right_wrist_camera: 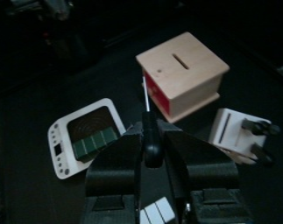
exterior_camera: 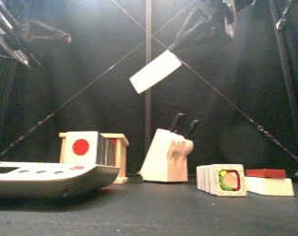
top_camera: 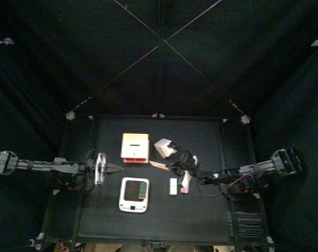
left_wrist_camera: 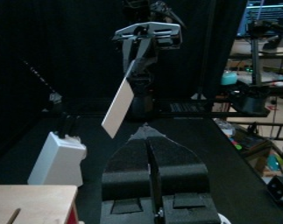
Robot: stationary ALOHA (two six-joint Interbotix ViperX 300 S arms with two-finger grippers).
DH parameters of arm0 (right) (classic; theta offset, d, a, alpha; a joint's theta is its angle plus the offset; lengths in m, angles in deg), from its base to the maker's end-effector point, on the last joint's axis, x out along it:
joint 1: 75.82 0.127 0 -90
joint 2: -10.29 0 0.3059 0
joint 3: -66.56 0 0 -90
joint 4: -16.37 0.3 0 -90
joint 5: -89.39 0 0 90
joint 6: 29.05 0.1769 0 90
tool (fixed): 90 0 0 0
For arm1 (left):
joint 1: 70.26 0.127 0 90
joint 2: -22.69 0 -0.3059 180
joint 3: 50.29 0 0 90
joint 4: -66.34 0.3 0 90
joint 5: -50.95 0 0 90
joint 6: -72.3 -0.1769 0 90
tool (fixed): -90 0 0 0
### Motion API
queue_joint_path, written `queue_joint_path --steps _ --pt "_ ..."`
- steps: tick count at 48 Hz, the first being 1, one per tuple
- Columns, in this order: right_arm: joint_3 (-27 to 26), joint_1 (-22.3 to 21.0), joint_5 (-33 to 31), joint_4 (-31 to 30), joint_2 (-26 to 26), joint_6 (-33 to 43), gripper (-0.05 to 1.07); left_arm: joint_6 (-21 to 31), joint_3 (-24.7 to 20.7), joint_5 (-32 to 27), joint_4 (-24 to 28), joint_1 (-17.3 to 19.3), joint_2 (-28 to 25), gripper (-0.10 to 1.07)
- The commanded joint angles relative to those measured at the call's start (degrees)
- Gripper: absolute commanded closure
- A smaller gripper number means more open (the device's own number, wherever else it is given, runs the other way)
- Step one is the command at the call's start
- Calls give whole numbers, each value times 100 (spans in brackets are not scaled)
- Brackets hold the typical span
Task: Grab cleaver with other hand
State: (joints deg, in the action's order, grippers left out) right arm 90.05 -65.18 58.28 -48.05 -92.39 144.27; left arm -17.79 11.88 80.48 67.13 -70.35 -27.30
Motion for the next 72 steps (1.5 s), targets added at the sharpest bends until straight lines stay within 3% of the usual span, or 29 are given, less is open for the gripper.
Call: queue_joint_path --steps 1,13,24,42,72 --pt "167 -18 466 -712 -132 431 50 0 -149 97 70 -18 -53 70" --pt "431 -9 606 -2206 -141 1661 50 -9 -149 114 105 -18 -396 38" --pt "343 44 606 -2909 -9 2320 50 -18 -299 369 149 -18 -870 13" --pt "-79 220 606 -3322 396 2399 50 -18 -431 1037 352 18 -1371 12" --pt "-527 439 606 -3841 694 2408 50 -18 -615 1670 369 9 -1802 12"
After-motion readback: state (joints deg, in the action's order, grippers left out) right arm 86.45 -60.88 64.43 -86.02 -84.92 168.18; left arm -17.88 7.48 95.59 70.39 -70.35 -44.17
